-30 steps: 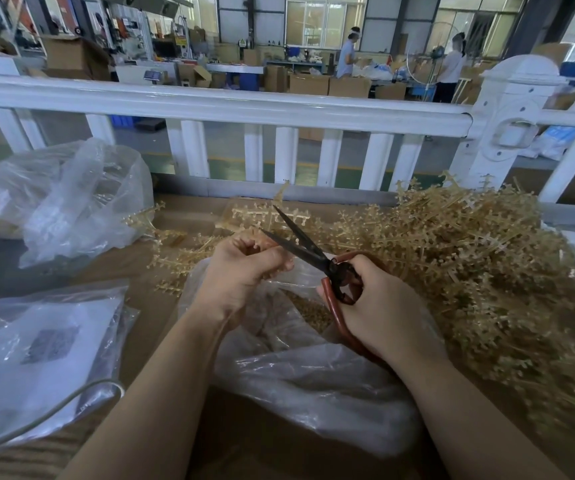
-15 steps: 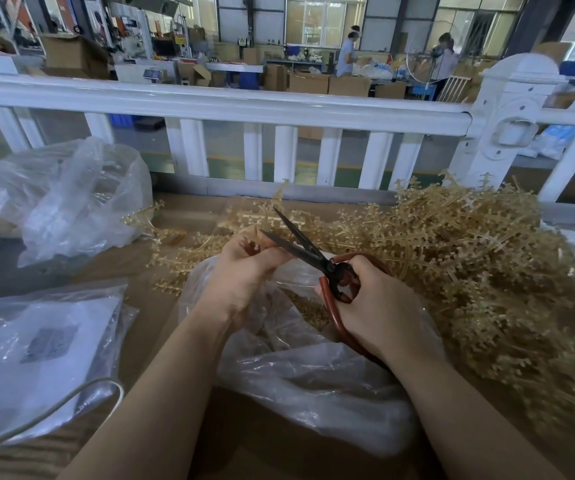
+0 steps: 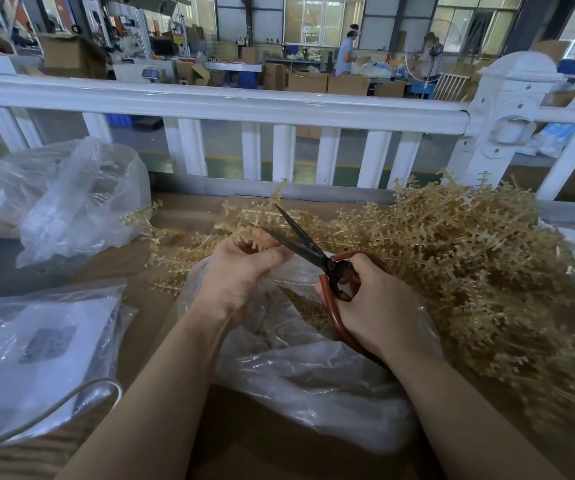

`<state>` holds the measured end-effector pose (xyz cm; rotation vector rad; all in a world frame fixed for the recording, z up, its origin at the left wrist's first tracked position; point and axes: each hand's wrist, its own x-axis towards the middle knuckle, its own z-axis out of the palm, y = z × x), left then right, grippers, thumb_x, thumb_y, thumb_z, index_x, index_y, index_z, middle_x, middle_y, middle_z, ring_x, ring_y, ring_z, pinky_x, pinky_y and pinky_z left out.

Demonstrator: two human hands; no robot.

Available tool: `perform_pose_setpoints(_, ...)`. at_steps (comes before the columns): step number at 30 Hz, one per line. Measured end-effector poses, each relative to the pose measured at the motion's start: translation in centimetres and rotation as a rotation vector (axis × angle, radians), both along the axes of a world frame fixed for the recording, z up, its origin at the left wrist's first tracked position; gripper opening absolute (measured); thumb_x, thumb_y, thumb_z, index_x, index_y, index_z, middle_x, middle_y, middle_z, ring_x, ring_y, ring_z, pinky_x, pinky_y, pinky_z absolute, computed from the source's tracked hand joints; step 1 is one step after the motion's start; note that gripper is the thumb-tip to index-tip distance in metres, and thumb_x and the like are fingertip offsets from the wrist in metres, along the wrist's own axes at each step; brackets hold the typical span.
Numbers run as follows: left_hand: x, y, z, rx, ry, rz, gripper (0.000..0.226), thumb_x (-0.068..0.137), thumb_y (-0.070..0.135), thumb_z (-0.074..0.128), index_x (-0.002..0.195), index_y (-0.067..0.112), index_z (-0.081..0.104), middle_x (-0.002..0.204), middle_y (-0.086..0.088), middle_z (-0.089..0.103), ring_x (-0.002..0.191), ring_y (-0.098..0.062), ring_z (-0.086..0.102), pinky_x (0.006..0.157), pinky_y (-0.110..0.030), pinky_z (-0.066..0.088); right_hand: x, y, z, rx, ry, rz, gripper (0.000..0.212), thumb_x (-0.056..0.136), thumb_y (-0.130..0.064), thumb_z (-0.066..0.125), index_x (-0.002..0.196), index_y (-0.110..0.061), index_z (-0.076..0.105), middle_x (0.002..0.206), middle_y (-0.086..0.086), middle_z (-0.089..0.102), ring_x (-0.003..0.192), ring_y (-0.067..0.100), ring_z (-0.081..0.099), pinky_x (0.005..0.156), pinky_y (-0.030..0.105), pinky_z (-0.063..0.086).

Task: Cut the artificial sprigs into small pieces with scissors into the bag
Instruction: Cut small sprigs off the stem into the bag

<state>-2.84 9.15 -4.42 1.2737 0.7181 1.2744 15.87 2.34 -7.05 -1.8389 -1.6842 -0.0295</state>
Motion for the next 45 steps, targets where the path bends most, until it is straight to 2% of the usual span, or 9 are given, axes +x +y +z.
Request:
perform_pose_setpoints(6,-1.0,0.2,0.3,0.109,0.058,-0.103,0.023,0.065,0.006,0.080,0.067,0.027,0.071,0.071,0.009,0.069,0.070,-0.004,0.066,0.067,-0.016,0.052,0.2,-0.2,0.1,0.084,-0.063,0.042,0.041,0.081,-0.079,0.042,0.094,-0.040,0.048,0.080,-0.022,0.057,0.069,0.000,0.058,0.052,0.011,0.041)
perform_pose_setpoints(10,-1.4,0.5,0.1,0.140,0.153,-0.076,0.026,0.066,0.008,0.084,0.087,0.005,0.069,0.083,-0.005,0.071,0.082,-0.016,0.068,0.078,-0.027,0.054,0.4,0.0,-0.1,0.085,-0.080,0.056,0.043,0.081,-0.079,0.042,0.094,-0.039,0.050,0.081,-0.021,0.060,0.070,0.002,0.061,0.053,0.014,0.048)
perform_pose_setpoints(13,-1.6,0.4,0.3,0.126,0.178,-0.053,0.048,0.066,0.006,0.084,0.103,-0.013,0.060,0.098,-0.027,0.068,0.091,-0.035,0.067,0.087,-0.045,0.056,0.4,0.0,-0.1,0.059,-0.099,0.067,0.040,0.082,-0.077,0.046,0.095,-0.039,0.050,0.080,-0.019,0.060,0.070,0.002,0.062,0.054,0.022,0.054)
perform_pose_setpoints(15,-1.6,0.3,0.4,0.139,0.203,-0.061,0.043,0.072,-0.003,0.082,0.105,-0.016,0.058,0.103,-0.033,0.065,0.098,-0.046,0.064,0.093,-0.055,0.053,0.3,0.0,-0.1,0.049,-0.100,0.067,0.039,0.083,-0.076,0.047,0.096,-0.040,0.051,0.081,-0.020,0.061,0.071,0.003,0.063,0.056,0.025,0.056)
perform_pose_setpoints(20,-1.5,0.1,0.7,0.187,0.214,-0.067,0.029,0.071,0.005,0.080,0.093,-0.008,0.067,0.094,-0.017,0.072,0.089,-0.027,0.069,0.086,-0.043,0.055,0.3,-0.2,-0.2,0.040,-0.094,0.046,0.044,0.082,-0.077,0.042,0.097,-0.038,0.056,0.084,-0.019,0.065,0.074,0.004,0.066,0.060,0.029,0.059)
perform_pose_setpoints(27,-1.6,0.4,0.6,0.199,0.190,-0.099,0.032,0.070,0.007,0.079,0.093,-0.008,0.064,0.093,-0.020,0.069,0.089,-0.031,0.066,0.087,-0.047,0.053,0.4,-0.3,-0.2,0.051,-0.066,0.063,0.042,0.081,-0.077,0.045,0.098,-0.040,0.056,0.084,-0.019,0.066,0.074,0.002,0.067,0.062,0.029,0.060)
perform_pose_setpoints(31,-1.7,0.3,0.7,0.229,0.190,-0.125,0.018,0.072,0.003,0.077,0.088,-0.002,0.069,0.091,-0.017,0.071,0.088,-0.028,0.067,0.085,-0.044,0.054,0.3,-0.3,0.0,0.065,-0.067,0.087,0.038,0.081,-0.076,0.046,0.102,-0.046,0.054,0.085,-0.024,0.064,0.075,0.000,0.066,0.061,0.023,0.058)
perform_pose_setpoints(35,-1.8,0.6,0.6,0.235,0.204,-0.133,0.018,0.078,-0.011,0.073,0.095,-0.012,0.066,0.095,-0.023,0.070,0.090,-0.032,0.067,0.087,-0.047,0.054,0.3,-0.4,0.1,0.079,-0.058,0.104,0.037,0.081,-0.075,0.048,0.106,-0.049,0.052,0.083,-0.027,0.061,0.073,-0.002,0.063,0.058,0.014,0.049)
perform_pose_setpoints(45,-1.9,0.1,1.1,0.274,0.151,-0.212,0.022,0.074,-0.002,0.072,0.078,0.020,0.076,0.083,0.001,0.072,0.083,-0.016,0.066,0.078,-0.027,0.055,0.3,-0.4,0.0,0.079,-0.048,0.126,0.043,0.081,-0.076,0.048,0.111,-0.046,0.056,0.085,-0.028,0.062,0.074,-0.003,0.065,0.060,0.012,0.051)
